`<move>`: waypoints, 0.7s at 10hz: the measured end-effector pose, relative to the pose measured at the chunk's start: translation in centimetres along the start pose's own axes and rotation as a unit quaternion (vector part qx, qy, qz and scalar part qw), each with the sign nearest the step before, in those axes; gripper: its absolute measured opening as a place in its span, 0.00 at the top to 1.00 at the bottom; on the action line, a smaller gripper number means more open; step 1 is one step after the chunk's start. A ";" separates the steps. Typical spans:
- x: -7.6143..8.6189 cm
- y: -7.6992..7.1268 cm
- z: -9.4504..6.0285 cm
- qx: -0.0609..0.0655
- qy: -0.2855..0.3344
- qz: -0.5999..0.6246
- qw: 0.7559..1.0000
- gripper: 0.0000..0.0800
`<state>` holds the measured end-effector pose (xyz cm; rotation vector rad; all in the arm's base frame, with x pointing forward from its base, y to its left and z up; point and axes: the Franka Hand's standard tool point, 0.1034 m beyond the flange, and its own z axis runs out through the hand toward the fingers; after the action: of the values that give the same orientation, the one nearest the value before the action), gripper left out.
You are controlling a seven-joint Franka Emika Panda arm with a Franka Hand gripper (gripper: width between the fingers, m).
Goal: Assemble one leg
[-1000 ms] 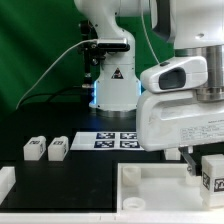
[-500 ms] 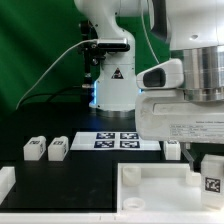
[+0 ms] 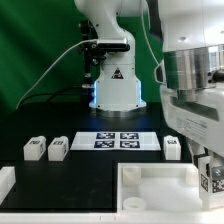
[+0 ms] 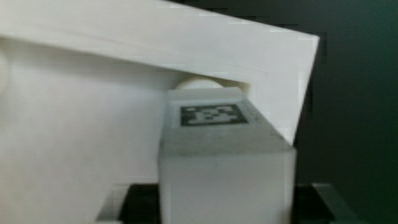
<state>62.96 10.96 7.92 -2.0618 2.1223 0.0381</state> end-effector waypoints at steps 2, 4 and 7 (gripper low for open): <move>-1.2 0.1 0.0 0.005 -0.005 0.087 0.996 0.63; -1.7 0.3 0.2 0.003 -0.005 0.047 0.999 0.36; -1.9 0.5 0.1 -0.020 0.002 -0.180 0.983 0.20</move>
Offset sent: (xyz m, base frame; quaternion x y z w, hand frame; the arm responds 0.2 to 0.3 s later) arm 0.0000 0.0000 0.0000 0.0000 0.0000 -0.0899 0.9960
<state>62.53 12.88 8.04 -2.4365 1.7314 0.0275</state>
